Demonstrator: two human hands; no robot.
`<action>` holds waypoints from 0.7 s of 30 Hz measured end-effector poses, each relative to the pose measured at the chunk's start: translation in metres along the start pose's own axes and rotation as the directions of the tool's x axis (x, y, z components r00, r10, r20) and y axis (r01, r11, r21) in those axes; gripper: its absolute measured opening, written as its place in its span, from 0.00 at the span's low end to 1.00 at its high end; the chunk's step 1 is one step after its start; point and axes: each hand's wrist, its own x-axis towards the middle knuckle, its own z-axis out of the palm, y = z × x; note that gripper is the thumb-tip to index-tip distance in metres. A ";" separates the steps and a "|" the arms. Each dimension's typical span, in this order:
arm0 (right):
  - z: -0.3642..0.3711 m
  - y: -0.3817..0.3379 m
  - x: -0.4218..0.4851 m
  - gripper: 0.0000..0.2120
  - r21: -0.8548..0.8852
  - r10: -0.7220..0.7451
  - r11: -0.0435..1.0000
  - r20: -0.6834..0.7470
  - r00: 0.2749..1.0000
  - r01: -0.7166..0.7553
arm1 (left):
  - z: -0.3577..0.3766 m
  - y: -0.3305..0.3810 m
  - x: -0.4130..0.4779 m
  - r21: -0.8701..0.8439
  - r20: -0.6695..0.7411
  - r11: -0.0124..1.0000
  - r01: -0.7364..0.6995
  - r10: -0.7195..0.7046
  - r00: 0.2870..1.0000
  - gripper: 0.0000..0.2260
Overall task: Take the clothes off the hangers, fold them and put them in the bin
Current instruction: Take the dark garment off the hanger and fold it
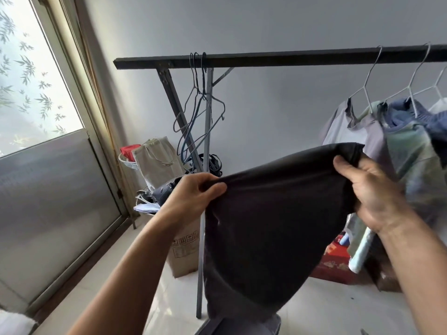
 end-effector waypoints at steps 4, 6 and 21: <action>0.002 0.003 0.008 0.07 0.016 0.010 1.000 -0.030 0.999 -0.010 | -0.005 -0.002 0.000 -0.135 0.062 0.991 0.018 -0.009 0.998 0.09; 0.001 0.005 0.006 0.17 0.121 0.078 0.989 0.073 0.994 -0.086 | -0.002 0.000 -0.003 -0.329 0.091 0.942 0.065 -0.036 0.995 0.14; 0.013 0.039 0.018 0.38 -0.135 0.090 0.987 0.008 0.996 -0.088 | 0.001 0.005 0.009 -0.178 -0.263 0.983 0.049 -0.095 0.960 0.07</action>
